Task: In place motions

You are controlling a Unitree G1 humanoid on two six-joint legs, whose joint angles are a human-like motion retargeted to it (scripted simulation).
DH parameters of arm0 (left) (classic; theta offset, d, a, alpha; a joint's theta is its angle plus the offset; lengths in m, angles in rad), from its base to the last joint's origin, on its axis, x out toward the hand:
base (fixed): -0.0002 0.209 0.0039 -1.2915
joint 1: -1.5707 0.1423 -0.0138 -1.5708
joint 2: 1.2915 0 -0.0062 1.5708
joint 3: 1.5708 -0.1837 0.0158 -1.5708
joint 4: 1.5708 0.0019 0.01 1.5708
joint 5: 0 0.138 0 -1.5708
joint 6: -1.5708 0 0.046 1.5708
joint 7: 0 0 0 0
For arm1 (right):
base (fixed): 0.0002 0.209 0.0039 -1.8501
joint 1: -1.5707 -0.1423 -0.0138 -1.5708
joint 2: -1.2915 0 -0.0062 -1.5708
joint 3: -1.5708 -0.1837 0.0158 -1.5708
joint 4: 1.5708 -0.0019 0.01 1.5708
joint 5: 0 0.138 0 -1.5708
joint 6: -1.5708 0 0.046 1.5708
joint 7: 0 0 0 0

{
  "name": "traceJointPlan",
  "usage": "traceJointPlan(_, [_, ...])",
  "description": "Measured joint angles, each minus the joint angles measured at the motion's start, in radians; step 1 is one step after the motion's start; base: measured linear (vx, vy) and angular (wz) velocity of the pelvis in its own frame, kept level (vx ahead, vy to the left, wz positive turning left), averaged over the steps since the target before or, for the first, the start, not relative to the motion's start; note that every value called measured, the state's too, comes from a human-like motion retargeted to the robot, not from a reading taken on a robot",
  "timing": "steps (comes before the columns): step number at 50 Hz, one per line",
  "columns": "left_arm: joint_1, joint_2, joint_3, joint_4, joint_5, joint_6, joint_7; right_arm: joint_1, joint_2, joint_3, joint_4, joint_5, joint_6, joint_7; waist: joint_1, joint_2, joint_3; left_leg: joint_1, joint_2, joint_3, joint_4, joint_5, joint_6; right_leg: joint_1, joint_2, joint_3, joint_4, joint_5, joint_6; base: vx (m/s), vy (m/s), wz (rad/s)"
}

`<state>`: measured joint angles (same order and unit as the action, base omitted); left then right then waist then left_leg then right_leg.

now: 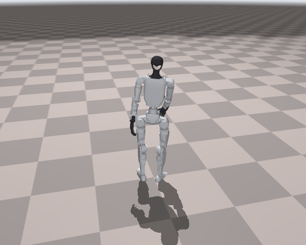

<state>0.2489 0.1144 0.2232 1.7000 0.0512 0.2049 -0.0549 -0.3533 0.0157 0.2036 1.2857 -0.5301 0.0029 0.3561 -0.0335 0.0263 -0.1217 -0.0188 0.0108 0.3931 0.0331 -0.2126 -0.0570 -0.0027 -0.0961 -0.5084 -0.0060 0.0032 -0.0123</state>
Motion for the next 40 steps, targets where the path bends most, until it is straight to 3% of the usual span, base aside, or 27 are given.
traceJointPlan(7, [0.071,0.029,0.024,0.0,0.03,0.071,-0.039,-0.019,-0.006,0.02,-0.109,-0.01,-0.035,-0.013,-0.005,-0.007,0.009,-0.008,-0.013,-0.043,0.006,0.007,0.006,0.027,-0.005,-0.043,-0.008,-0.007,0.005,0.0,0.01,0.3])
traceJointPlan(12, [-0.024,0.005,0.025,0.0,0.019,0.032,-0.098,0.055,-0.019,0.011,-0.024,-0.085,-0.01,-0.06,0.0,-0.017,0.004,-0.015,-0.019,-0.058,0.013,0.009,0.008,0.037,-0.008,-0.059,-0.015,-0.007,0.006,0.0,0.0,0.04])
traceJointPlan(20, [-0.251,-0.068,-0.112,-0.106,-0.016,-0.057,-0.045,0.181,-0.079,-0.042,0.387,-0.216,0.175,-0.174,0.017,-0.036,0.004,-0.017,-0.029,-0.063,0.022,0.007,0.013,0.046,-0.016,-0.064,-0.022,-0.001,0.009,0.0,0.0,0.0])
traceJointPlan(24, [-0.321,-0.062,-0.232,-0.225,0.042,-0.078,-0.038,0.308,-0.131,-0.095,0.414,-0.226,0.254,-0.26,0.01,-0.041,0.007,-0.018,-0.033,-0.061,0.021,0.006,0.018,0.044,-0.02,-0.061,-0.021,0.001,0.011,0.0,0.0,0.0])
traceJointPlan(30, [-0.377,-0.017,-0.308,-0.306,0.103,-0.123,-0.035,0.418,-0.21,-0.216,0.414,-0.217,0.229,-0.313,-0.055,-0.036,-0.004,-0.02,-0.037,-0.048,0.015,0.001,0.022,0.03,-0.023,-0.046,-0.015,0.002,0.014,0.0,0.0,-0.03])
traceJointPlan(40, [-0.394,-0.008,-0.194,-0.092,0.015,-0.074,-0.126,0.389,-0.241,-0.311,0.406,-0.071,0.244,-0.33,-0.111,-0.016,-0.003,0.005,-0.025,0.006,0.006,-0.016,0.024,-0.014,-0.011,0.045,0.009,0.019,0.006,-0.03,-0.02,-0.44])
